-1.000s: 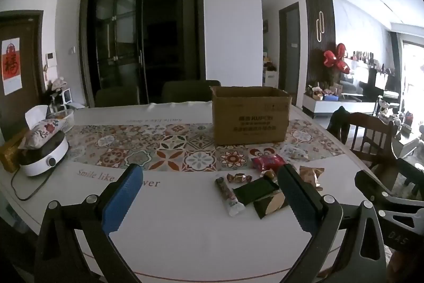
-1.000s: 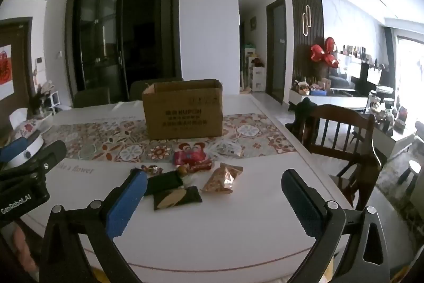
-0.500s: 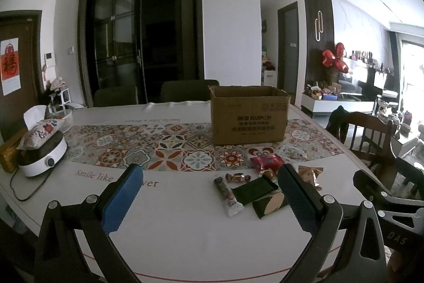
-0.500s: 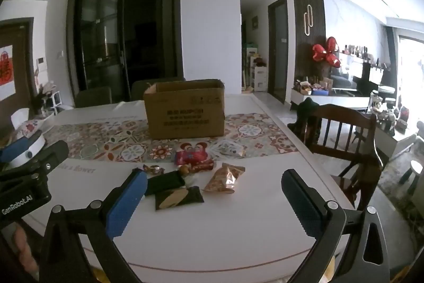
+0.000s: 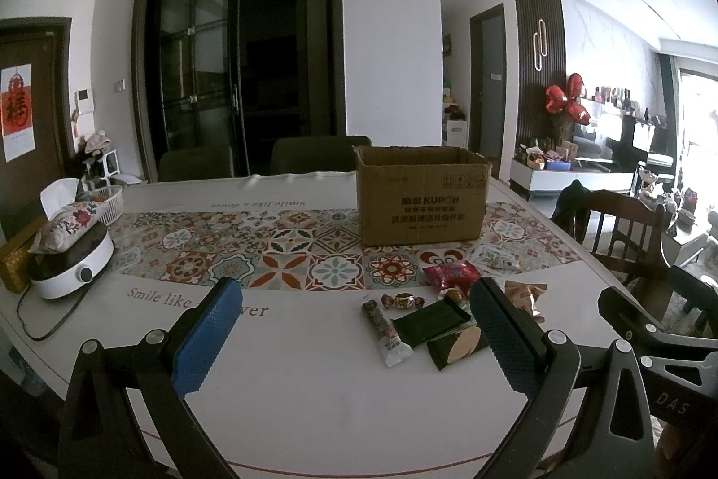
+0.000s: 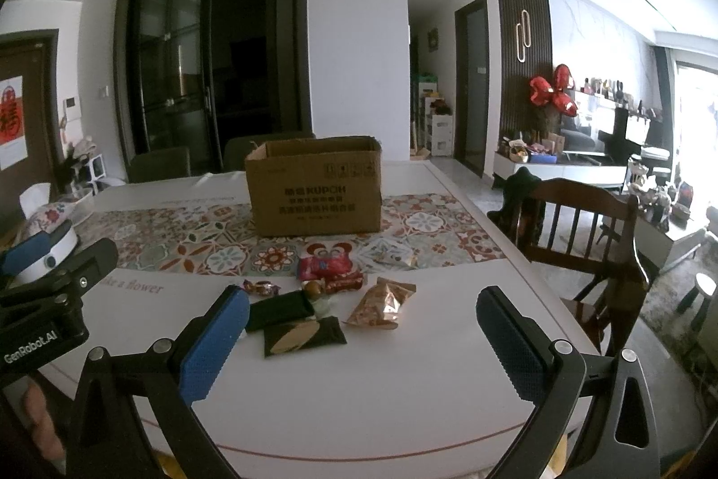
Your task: Organize snacks
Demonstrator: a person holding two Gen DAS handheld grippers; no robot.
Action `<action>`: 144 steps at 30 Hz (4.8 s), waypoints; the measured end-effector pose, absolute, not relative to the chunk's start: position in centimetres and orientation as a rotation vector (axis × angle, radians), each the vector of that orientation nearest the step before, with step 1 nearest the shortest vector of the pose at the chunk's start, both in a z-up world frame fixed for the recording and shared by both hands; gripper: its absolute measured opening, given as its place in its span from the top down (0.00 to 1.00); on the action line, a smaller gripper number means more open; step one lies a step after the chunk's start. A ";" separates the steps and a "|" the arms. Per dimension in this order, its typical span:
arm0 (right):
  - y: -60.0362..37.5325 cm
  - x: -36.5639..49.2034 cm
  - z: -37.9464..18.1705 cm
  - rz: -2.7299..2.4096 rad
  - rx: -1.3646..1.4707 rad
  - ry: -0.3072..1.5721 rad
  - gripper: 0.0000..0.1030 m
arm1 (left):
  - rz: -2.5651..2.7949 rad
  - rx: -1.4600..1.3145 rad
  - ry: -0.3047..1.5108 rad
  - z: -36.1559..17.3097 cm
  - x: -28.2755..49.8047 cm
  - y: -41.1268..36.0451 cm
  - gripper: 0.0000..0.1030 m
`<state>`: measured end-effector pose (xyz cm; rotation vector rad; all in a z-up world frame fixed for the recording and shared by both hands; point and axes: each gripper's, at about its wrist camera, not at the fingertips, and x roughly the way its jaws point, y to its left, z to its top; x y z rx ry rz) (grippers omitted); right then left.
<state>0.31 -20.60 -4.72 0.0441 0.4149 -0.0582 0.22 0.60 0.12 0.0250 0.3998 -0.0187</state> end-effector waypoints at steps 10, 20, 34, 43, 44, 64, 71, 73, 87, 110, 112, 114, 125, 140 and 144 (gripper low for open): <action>-20.6 0.3 -4.8 -0.058 0.045 0.413 0.01 | -0.019 0.025 0.400 0.1 0.2 0.5 0.00; -20.6 0.3 -4.8 -0.057 0.045 0.412 0.01 | -0.019 0.025 0.400 0.1 0.2 0.6 0.00; -20.7 0.2 -4.8 -0.057 0.045 0.413 0.01 | -0.020 0.024 0.399 0.1 0.2 0.6 0.00; -20.6 0.4 -5.0 -0.057 0.046 0.415 0.01 | -0.020 0.025 0.401 0.2 0.1 0.3 0.00; -20.6 0.5 -5.0 -0.057 0.046 0.415 0.01 | -0.019 0.025 0.402 0.2 0.1 0.3 0.00; -21.2 4.0 -7.9 -0.046 0.088 0.541 0.01 | -0.053 0.042 0.492 -2.8 3.4 -0.7 0.00; -21.8 6.9 -9.3 -0.049 0.134 0.601 0.01 | -0.068 0.021 0.557 -4.2 6.6 -0.8 0.07; -22.0 7.8 -9.7 -0.053 0.147 0.616 0.01 | -0.070 0.008 0.580 -4.6 7.6 -0.7 0.09; -22.7 13.9 -13.3 -0.081 0.195 0.709 0.06 | -0.059 -0.018 0.762 -9.5 14.3 -1.4 0.23; -22.9 18.4 -17.5 -0.104 0.237 0.854 0.31 | -0.076 -0.097 0.929 -14.5 18.5 -1.1 0.53; -22.8 18.6 -17.5 -0.103 0.233 0.857 0.34 | -0.080 -0.108 0.939 -14.7 18.6 -1.1 0.54; -22.8 18.7 -17.5 -0.103 0.229 0.857 0.35 | -0.080 -0.119 0.946 -14.8 18.7 -0.9 0.57; -22.7 18.9 -17.4 -0.108 0.219 0.855 0.46 | -0.092 -0.136 0.947 -14.9 18.8 -0.8 0.72; -22.6 18.7 -17.2 -0.097 0.222 0.845 0.56 | -0.104 -0.132 0.922 -14.2 18.0 -0.8 0.76; -22.4 18.0 -16.6 -0.095 0.212 0.825 0.57 | -0.108 -0.127 0.899 -13.6 17.4 -0.7 0.76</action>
